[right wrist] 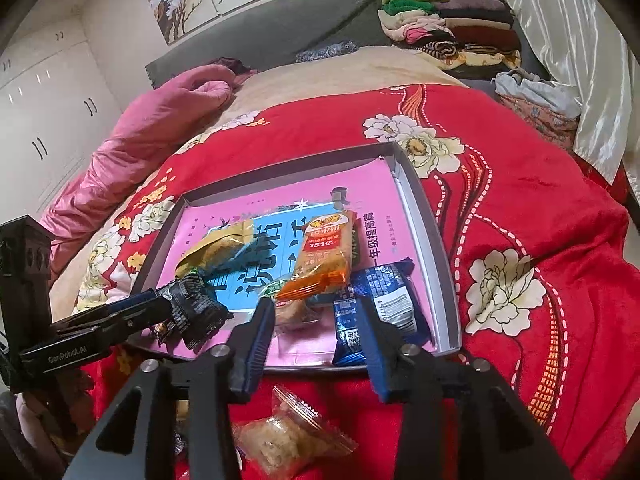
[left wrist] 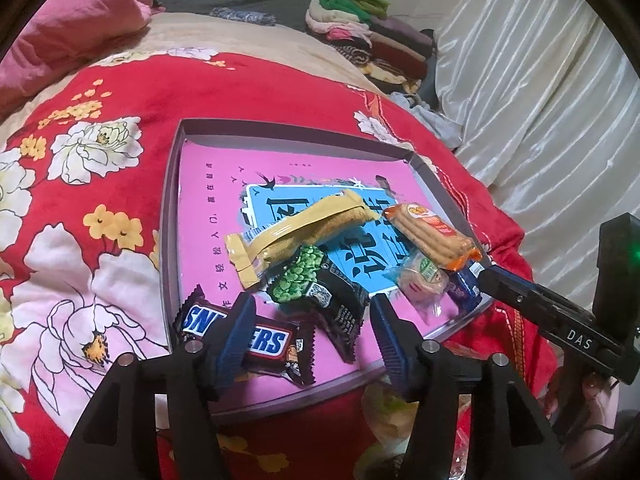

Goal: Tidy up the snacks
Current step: 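Lower the black-and-green pack into the tray and open the left tool while the right tool releases the long snack, then withdraw both open tools from the tray toward the bagged snacks on the bed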

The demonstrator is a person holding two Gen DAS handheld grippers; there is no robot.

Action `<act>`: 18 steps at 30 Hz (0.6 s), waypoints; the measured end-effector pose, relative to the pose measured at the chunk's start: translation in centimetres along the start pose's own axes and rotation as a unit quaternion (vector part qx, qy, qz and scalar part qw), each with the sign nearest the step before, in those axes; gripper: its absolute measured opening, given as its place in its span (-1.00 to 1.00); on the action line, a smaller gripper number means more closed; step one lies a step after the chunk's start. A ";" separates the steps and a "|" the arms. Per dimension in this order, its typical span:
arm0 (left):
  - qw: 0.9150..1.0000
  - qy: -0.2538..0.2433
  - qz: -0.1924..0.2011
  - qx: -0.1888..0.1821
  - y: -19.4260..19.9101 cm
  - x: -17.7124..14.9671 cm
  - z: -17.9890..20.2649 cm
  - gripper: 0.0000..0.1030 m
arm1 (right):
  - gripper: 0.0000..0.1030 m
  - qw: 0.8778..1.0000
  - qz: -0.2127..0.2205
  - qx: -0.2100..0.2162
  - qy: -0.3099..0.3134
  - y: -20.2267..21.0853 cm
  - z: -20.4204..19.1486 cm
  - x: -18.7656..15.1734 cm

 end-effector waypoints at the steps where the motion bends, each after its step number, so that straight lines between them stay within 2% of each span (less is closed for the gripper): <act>1: 1.000 -0.001 -0.002 -0.001 0.0 0.0 0.1 0.24 | -0.09 1.000 0.001 0.002 0.000 0.1 0.0 0.0; 7: 1.000 -0.008 -0.005 0.000 0.4 -0.2 0.7 0.39 | -0.08 1.000 0.005 0.002 0.001 0.6 -0.1 0.1; 14: 1.000 -0.022 -0.005 -0.001 0.9 -0.5 1.6 0.46 | -0.06 1.000 0.014 0.001 0.006 1.4 -0.2 0.3; 16: 1.000 -0.027 -0.003 -0.002 1.1 -0.5 1.9 0.48 | 0.06 1.000 0.017 0.001 0.006 1.6 -0.1 0.3; 18: 1.000 -0.027 -0.002 -0.003 1.3 -0.4 2.0 0.49 | 0.09 1.000 0.020 0.002 0.006 1.9 -0.1 0.3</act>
Point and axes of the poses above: each gripper's, at about its wrist camera, not at the fingertips, and y roughly against the way its jaws point, z to its right, x to its top, the point moved 5 cm from there along -y, roughly the way its jaws point, and after that the axes turned 2 degrees about y, right-handed, at the moved point
